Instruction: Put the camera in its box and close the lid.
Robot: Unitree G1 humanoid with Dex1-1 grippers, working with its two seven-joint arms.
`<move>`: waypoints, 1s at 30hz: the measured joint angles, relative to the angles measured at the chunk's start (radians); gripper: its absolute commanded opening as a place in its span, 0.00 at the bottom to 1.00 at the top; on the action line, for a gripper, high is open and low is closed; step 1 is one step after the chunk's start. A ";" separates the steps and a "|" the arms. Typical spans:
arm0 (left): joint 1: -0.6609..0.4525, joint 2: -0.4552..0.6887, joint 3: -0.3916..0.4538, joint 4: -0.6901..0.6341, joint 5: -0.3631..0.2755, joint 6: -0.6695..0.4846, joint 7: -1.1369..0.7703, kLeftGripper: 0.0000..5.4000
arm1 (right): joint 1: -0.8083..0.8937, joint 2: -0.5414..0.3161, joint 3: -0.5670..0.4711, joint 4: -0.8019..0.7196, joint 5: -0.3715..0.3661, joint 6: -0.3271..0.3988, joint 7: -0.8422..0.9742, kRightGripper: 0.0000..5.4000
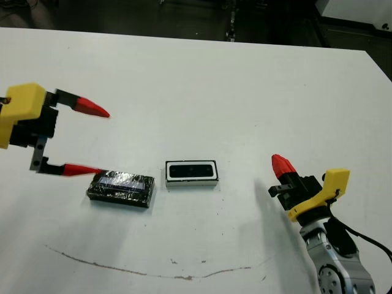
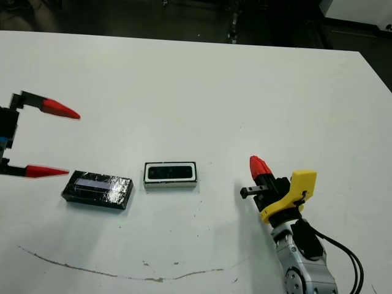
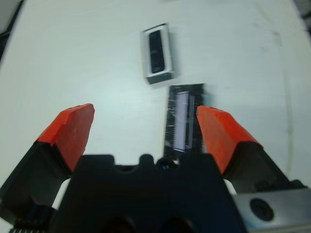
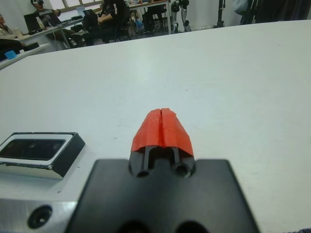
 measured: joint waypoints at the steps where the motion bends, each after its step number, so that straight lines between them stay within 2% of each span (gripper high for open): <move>1: -0.010 0.000 -0.020 -0.018 0.018 0.009 -0.004 1.00 | 0.000 0.000 0.000 0.000 0.000 0.000 -0.002 0.00; 4: -0.040 -0.002 -0.082 -0.029 0.028 0.046 -0.025 1.00 | 0.000 -0.002 0.001 -0.001 -0.002 0.000 -0.005 0.00; 8: -0.028 -0.067 -0.089 0.010 0.020 -0.031 -0.030 1.00 | 0.000 -0.003 0.001 -0.003 -0.002 0.000 -0.006 0.00; 12: -0.025 -0.078 -0.111 0.013 0.028 -0.033 -0.031 1.00 | 0.000 -0.003 0.001 -0.007 -0.001 0.000 -0.009 0.00; 17: -0.025 -0.078 -0.165 0.015 0.017 0.039 -0.033 1.00 | 0.000 -0.003 0.001 -0.016 0.004 0.004 -0.019 0.00; 24: -0.016 -0.091 -0.179 0.037 0.024 0.052 -0.033 1.00 | 0.007 -0.003 0.003 -0.016 0.013 0.004 -0.016 0.00; 30: -0.008 -0.091 -0.235 0.045 -0.007 0.110 -0.033 1.00 | 0.009 -0.007 0.005 -0.016 0.013 0.004 -0.015 0.00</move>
